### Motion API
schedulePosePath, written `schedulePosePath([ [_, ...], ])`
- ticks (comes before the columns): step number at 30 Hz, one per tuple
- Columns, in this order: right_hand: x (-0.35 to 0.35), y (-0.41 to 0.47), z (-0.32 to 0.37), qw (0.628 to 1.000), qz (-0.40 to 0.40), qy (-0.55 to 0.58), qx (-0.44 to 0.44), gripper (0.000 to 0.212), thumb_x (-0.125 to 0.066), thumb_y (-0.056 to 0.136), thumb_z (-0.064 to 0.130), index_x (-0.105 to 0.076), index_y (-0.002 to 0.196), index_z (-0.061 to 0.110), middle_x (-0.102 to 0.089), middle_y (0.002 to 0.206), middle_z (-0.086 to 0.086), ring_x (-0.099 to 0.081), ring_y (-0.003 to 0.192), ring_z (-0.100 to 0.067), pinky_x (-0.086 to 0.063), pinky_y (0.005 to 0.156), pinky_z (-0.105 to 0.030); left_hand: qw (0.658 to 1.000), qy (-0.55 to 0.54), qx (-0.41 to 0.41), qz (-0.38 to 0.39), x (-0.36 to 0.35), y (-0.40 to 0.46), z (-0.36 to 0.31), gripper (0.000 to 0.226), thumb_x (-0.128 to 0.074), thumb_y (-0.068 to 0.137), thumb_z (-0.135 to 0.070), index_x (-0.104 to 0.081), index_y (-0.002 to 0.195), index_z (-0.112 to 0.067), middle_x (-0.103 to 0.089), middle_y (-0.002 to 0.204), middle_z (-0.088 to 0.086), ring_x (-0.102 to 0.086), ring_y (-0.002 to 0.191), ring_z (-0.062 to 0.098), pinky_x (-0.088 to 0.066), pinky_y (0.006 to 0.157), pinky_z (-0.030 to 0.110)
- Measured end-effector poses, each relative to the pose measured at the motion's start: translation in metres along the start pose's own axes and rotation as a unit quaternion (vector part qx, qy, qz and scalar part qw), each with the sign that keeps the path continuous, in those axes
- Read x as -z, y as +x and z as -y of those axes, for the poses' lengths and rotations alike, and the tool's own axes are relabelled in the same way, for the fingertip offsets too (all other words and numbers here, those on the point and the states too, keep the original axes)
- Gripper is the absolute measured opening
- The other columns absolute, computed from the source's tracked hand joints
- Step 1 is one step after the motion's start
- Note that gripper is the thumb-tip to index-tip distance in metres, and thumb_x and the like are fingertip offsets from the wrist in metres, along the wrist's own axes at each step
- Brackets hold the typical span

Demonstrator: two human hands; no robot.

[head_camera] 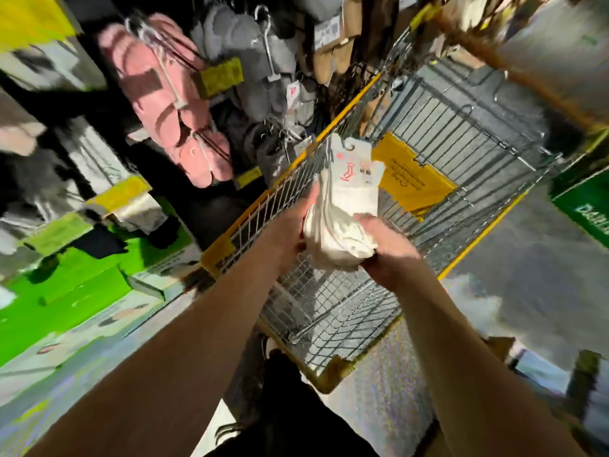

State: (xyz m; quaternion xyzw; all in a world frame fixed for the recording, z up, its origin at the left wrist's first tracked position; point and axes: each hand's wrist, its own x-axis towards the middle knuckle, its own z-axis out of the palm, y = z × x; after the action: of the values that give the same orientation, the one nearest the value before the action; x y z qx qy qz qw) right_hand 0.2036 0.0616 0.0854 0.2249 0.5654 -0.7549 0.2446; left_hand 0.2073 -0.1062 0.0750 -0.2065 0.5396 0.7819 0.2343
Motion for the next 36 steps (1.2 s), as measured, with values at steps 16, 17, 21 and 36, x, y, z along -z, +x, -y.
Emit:
schedulePosePath([
  [16, -0.143, -0.16, 0.065, 0.939, 0.212, -0.178, 0.205, 0.042, -0.071, 0.09, 0.028, -0.059, 0.126, 0.009, -0.072, 0.115, -0.015, -0.07, 0.1, -0.028, -0.057, 0.088, -0.042, 0.955, 0.033, -0.271, -0.115, 0.022, -0.211, -0.122, 0.035, -0.079, 0.075, -0.028, -0.073, 0.106, -0.012, -0.078, 0.097, 0.012, -0.075, 0.089, 0.033, -0.058, 0.089, 0.056],
  [17, -0.153, -0.168, 0.071, 0.933, 0.214, -0.188, 0.221, 0.042, -0.07, 0.09, 0.029, -0.059, 0.125, 0.008, -0.072, 0.113, -0.014, -0.07, 0.099, -0.026, -0.054, 0.088, -0.04, 0.95, 0.039, -0.283, -0.128, 0.025, -0.222, -0.129, 0.044, -0.08, 0.068, -0.033, -0.074, 0.106, -0.011, -0.077, 0.097, 0.013, -0.075, 0.088, 0.034, -0.058, 0.087, 0.057],
  [21, -0.195, -0.205, 0.095, 0.915, 0.193, -0.179, 0.305, 0.044, -0.07, 0.091, 0.035, -0.057, 0.124, 0.008, -0.064, 0.092, -0.001, -0.062, 0.078, -0.002, -0.048, 0.075, -0.019, 0.923, 0.051, -0.346, -0.159, 0.036, -0.262, -0.151, 0.056, -0.079, 0.07, -0.039, -0.071, 0.117, -0.01, -0.075, 0.109, 0.012, -0.072, 0.103, 0.033, -0.055, 0.096, 0.05],
  [36, -0.302, -0.242, 0.086, 0.878, 0.365, -0.133, 0.281, 0.039, -0.07, 0.085, 0.032, -0.066, 0.119, 0.015, -0.073, 0.118, -0.009, -0.069, 0.11, -0.03, -0.05, 0.102, -0.054, 0.842, 0.107, -0.432, -0.306, 0.083, -0.374, -0.151, 0.05, -0.043, 0.102, -0.053, -0.048, 0.141, -0.022, -0.06, 0.125, -0.016, -0.059, 0.112, 0.003, -0.039, 0.086, 0.018],
])
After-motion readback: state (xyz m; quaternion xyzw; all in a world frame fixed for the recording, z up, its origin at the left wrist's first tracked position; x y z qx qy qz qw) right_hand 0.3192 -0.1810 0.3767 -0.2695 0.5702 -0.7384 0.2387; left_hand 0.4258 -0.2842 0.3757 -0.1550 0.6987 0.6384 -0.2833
